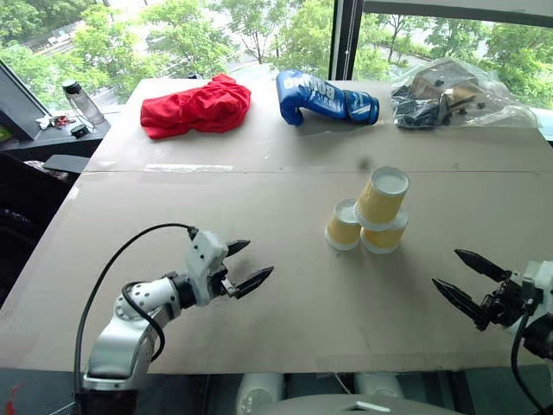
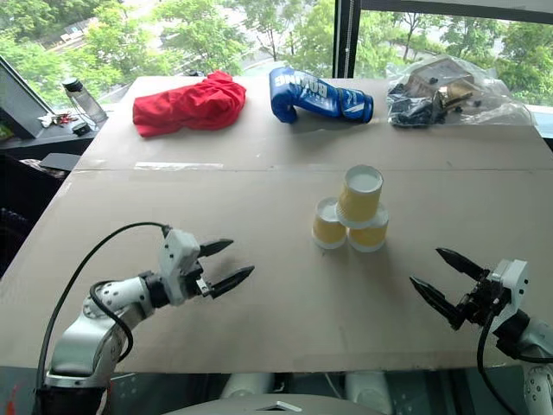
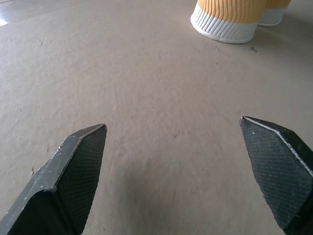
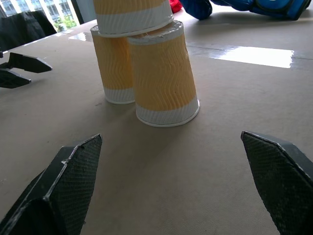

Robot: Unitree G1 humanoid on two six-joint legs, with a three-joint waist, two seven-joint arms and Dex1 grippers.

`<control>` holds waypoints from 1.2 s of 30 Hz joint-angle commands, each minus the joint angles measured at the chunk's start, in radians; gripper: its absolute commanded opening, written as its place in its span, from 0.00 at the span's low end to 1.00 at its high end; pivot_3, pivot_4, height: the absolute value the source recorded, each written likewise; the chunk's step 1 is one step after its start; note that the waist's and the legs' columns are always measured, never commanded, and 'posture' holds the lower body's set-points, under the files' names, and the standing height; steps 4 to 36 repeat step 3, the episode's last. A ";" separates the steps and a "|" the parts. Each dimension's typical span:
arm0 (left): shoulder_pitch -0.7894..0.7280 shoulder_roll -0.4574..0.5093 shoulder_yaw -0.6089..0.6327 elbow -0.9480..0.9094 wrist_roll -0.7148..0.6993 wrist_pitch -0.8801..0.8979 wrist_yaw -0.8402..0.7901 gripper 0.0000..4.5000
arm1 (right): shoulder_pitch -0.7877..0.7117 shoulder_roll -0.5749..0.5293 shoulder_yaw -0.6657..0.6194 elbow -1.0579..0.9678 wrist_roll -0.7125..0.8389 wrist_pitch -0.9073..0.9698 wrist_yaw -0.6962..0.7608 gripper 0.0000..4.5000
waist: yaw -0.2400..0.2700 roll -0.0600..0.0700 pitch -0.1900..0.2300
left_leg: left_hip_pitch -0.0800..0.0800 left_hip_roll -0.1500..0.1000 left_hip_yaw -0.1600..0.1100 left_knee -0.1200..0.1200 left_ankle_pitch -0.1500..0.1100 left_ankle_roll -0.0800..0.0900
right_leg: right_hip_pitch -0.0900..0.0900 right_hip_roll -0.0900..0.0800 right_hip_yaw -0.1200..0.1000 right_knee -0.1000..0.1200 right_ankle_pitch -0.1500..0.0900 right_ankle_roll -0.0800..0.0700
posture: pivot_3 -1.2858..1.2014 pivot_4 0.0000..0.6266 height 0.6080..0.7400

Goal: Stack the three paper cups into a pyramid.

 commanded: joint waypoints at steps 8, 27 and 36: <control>0.081 -0.054 -0.005 -0.070 0.053 -0.053 0.113 0.99 | -0.054 -0.038 0.021 0.088 -0.050 -0.027 0.048 1.00 | 0.001 0.001 -0.001 | 0.003 0.000 0.000 0.000 0.000 0.000 | 0.003 -0.001 0.000 -0.001 0.000 0.000 | 0.52 0.24 1.00; 0.081 -0.054 -0.005 -0.070 0.053 -0.053 0.113 0.99 | -0.054 -0.038 0.021 0.088 -0.050 -0.027 0.048 1.00 | 0.001 0.001 -0.001 | 0.003 0.000 0.000 0.000 0.000 0.000 | 0.003 -0.001 0.000 -0.001 0.000 0.000 | 0.52 0.24 1.00; 0.081 -0.054 -0.005 -0.070 0.053 -0.053 0.113 0.99 | -0.054 -0.038 0.021 0.088 -0.050 -0.027 0.048 1.00 | 0.001 0.001 -0.001 | 0.003 0.000 0.000 0.000 0.000 0.000 | 0.003 -0.001 0.000 -0.001 0.000 0.000 | 0.52 0.24 1.00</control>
